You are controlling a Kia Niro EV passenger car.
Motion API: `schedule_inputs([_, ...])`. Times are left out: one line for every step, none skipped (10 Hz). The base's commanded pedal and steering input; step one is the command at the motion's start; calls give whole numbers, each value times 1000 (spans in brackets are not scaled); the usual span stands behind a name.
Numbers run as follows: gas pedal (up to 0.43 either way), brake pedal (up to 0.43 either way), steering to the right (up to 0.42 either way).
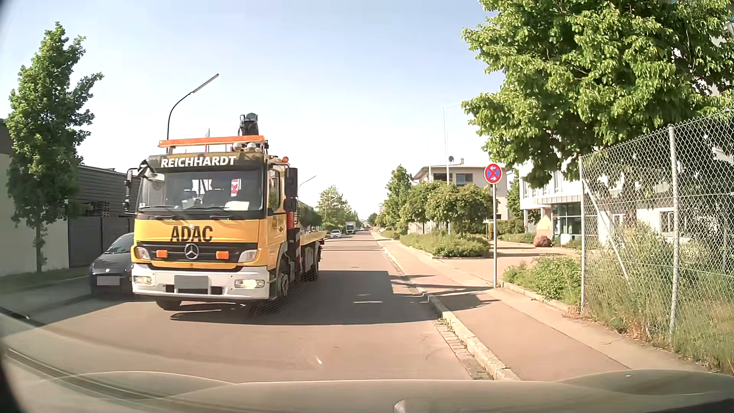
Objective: Follow the waypoints while adhering to traffic rules and regulations
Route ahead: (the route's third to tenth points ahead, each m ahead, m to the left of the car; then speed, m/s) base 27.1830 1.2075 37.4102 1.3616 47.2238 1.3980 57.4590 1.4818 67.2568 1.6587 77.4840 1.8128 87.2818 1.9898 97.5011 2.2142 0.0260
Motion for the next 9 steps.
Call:
schedule_inputs([0,470,-23])
schedule_inputs([0,470,-23])
schedule_inputs([0,470,-23])
schedule_inputs([0,470,-23])
schedule_inputs([0,470,-23])
schedule_inputs([0,470,-23])
schedule_inputs([0,451,-24])
schedule_inputs([0,445,-28])
schedule_inputs([0,439,-28])
